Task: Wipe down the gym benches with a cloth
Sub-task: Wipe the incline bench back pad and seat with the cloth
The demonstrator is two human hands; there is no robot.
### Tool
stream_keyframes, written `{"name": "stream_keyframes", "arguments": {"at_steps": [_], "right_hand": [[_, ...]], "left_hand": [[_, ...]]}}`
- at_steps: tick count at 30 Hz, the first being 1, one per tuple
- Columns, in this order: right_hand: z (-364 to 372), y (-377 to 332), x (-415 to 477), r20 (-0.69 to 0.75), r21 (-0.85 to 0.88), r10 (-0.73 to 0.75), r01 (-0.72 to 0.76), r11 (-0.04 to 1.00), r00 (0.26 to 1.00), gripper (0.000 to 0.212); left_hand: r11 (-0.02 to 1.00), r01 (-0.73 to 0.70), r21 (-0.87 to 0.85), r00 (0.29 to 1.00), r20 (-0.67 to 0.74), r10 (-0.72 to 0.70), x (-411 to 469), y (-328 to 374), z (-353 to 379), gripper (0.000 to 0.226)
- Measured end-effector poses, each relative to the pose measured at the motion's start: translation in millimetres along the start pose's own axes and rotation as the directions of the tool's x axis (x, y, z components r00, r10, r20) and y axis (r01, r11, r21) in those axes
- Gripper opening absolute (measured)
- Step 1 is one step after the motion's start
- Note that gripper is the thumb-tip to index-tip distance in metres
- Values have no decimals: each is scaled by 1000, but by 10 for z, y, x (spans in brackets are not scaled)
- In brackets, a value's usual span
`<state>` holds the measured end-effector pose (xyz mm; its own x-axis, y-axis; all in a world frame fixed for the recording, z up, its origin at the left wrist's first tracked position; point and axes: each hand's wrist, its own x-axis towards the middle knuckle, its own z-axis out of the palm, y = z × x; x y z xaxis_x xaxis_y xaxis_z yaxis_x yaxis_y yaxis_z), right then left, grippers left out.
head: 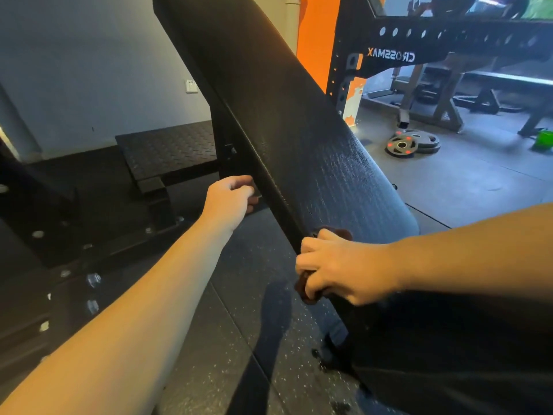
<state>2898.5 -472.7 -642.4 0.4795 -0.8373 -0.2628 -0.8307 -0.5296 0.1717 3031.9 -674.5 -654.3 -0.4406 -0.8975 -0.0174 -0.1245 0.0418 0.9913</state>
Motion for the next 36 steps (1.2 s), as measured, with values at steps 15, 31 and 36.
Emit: {"name": "stream_keyframes", "arguments": {"at_steps": [15, 31, 36], "right_hand": [[57, -332, 338, 218, -414, 58, 38, 909, 974, 23], [28, -312, 243, 264, -439, -55, 171, 882, 963, 18], [270, -401, -10, 285, -391, -155, 263, 882, 946, 18]], "left_hand": [[997, -38, 72, 999, -3, 39, -62, -40, 67, 29], [999, -23, 38, 1000, 6, 23, -108, -8, 120, 33], [998, -44, 47, 998, -50, 47, -109, -42, 160, 36]]}}
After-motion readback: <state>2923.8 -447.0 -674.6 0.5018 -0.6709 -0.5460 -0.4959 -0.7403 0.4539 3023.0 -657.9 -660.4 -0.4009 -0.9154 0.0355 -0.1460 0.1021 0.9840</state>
